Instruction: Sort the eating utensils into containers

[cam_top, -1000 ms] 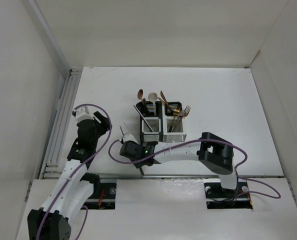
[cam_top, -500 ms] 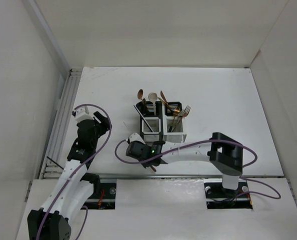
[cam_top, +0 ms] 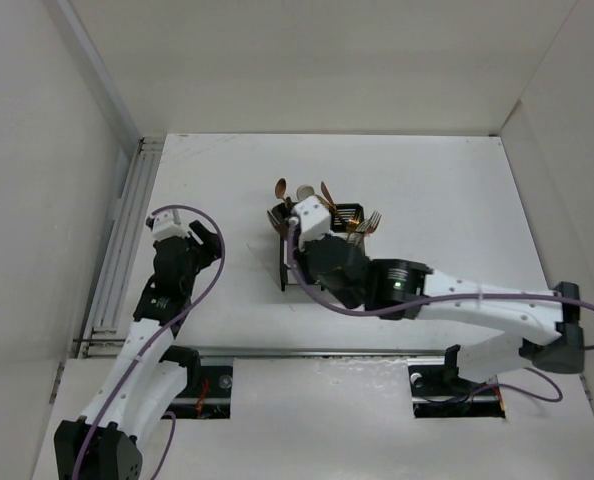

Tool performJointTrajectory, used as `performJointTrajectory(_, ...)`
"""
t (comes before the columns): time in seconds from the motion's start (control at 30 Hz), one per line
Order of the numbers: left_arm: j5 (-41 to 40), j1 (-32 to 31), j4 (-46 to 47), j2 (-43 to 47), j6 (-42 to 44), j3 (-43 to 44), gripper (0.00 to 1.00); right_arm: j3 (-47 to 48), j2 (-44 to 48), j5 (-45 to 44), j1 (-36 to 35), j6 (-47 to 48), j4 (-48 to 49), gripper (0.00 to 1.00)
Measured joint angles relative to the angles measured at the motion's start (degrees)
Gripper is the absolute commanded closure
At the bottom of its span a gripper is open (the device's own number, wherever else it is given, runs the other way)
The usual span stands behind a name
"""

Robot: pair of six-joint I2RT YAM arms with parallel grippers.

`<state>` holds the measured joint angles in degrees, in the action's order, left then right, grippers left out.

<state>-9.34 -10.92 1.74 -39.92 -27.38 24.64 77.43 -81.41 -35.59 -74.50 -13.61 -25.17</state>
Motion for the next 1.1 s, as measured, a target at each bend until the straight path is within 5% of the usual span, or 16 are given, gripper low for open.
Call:
performJointTrajectory(0.2, 2.69, 0.0, 0.42, -0.9, 8.35, 3.61, 0.32, -9.99, 14.21, -3.76, 7.52, 4.83, 14.53, 1.0)
performJointTrajectory(0.3, 6.82, 0.0, 0.15, -1.62, 17.99, 7.65, 0.2, -13.11, 15.41, -4.15, 13.94, 8.15, 21.14, 1.0)
performJointTrajectory(0.47, 13.55, 0.0, -5.25, -2.93, 38.36, 17.22, 0.14, -17.38, 12.98, -1.38, 19.76, 10.99, 28.11, 1.0)
performJointTrajectory(0.67, 17.9, 0.0, -21.92, -6.73, 65.33, 29.11, 0.11, -23.02, 10.99, 3.91, 23.85, 11.04, 35.01, 1.0)
performJointTrajectory(0.83, 19.17, 0.0, -39.56, -12.35, 79.89, 36.11, 0.11, -26.69, 11.21, 7.61, 23.82, 10.95, 41.0, 1.0)
performJointTrajectory(1.1, 8.2, 1.51, -55.65, -13.77, 95.95, 31.85, 0.14, -44.74, 13.97, 8.15, 23.82, 10.43, 57.09, 1.0)
